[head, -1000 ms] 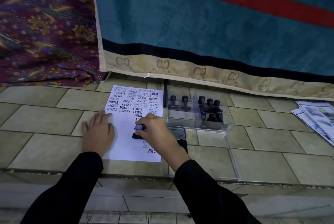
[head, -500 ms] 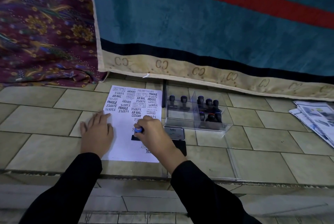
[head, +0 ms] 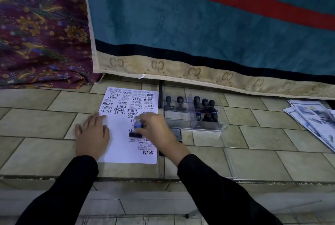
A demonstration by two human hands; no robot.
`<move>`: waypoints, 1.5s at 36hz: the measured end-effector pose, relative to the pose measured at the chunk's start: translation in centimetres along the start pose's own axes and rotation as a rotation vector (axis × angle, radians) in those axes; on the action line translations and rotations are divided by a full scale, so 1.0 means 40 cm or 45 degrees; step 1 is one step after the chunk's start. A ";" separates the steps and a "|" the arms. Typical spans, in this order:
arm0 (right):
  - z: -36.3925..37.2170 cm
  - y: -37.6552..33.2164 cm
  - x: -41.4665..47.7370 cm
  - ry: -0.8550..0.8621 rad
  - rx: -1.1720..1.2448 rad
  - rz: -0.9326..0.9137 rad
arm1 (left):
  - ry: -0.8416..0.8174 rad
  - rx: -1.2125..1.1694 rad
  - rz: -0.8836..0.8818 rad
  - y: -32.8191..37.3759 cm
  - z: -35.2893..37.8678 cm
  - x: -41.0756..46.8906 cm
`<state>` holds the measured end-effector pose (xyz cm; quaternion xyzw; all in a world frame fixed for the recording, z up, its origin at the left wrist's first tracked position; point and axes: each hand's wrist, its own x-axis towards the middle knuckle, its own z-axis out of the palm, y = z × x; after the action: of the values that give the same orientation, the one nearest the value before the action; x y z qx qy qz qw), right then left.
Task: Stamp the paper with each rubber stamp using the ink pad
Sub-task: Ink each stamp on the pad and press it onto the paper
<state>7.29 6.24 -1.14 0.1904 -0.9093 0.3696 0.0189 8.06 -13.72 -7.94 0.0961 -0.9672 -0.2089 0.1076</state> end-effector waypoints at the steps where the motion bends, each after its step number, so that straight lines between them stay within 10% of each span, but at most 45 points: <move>1: -0.025 0.005 0.013 0.072 0.075 0.056 | 0.002 -0.002 -0.001 0.001 0.000 0.000; 10: -0.244 0.135 0.160 0.624 0.109 0.297 | 0.014 0.042 0.013 0.006 0.000 -0.003; 31: -0.191 0.201 0.245 0.082 -0.597 0.558 | 0.014 0.080 -0.003 0.010 0.000 -0.001; 46: -0.313 0.251 0.123 0.351 -0.312 0.536 | -0.023 0.131 0.031 0.004 0.000 0.006; 54: -0.321 0.305 0.019 0.116 -0.580 0.620 | -0.089 0.166 0.035 0.000 -0.016 0.014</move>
<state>0.85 22.67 0.20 -0.0580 -0.9855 0.1587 0.0126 7.68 -14.11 -7.26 0.0822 -0.9832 -0.1471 0.0700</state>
